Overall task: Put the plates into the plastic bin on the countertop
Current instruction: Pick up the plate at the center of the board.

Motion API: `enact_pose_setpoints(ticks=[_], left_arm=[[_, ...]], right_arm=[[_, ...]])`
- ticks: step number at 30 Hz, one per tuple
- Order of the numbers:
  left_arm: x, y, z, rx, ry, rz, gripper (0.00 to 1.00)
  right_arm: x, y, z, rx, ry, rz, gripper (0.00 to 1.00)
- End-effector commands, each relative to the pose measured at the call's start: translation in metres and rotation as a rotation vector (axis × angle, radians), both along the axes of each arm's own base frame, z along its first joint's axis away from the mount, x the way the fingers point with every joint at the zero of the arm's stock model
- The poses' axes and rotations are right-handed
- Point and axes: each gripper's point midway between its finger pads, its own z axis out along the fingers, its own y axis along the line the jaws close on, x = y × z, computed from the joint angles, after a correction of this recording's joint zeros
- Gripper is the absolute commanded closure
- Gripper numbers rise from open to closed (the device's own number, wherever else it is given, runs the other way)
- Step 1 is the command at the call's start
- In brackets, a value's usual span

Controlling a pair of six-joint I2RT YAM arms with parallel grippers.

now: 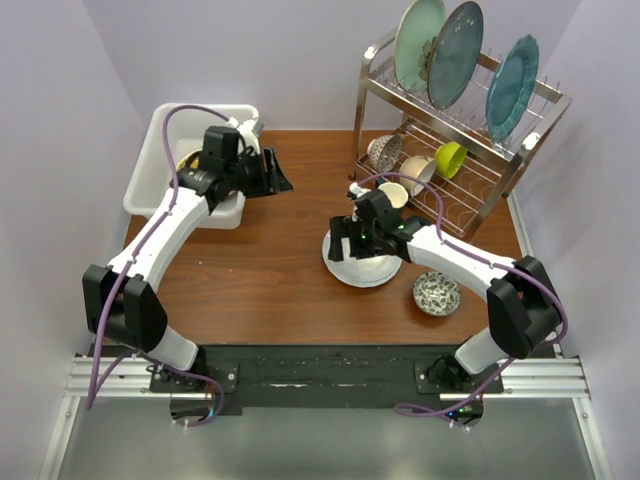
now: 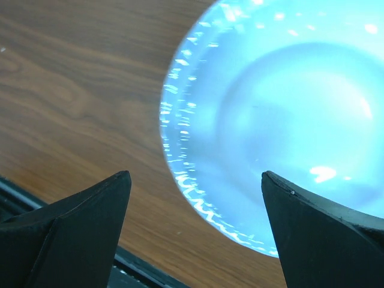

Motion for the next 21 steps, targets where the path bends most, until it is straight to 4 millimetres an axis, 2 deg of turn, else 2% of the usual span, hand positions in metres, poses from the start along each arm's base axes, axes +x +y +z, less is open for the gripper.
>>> enact_pose_setpoints(ticks=[1,11,17,21], left_arm=[[0.005,-0.023,-0.009,-0.015,-0.002,-0.027,0.45],[-0.015,-0.075,-0.049,-0.005,0.085,-0.141,0.49],[-0.031,-0.098,-0.077,-0.005,0.139,-0.178,0.5],[-0.04,-0.106,-0.094,-0.007,0.17,-0.197,0.5]], right_arm=[[0.005,-0.029,0.003,-0.023,-0.016,-0.069,0.06],[0.009,-0.061,-0.007,-0.068,-0.002,-0.128,0.06],[0.006,-0.077,-0.017,-0.094,0.015,-0.153,0.06],[0.005,-0.085,-0.018,-0.1,0.017,-0.164,0.06]])
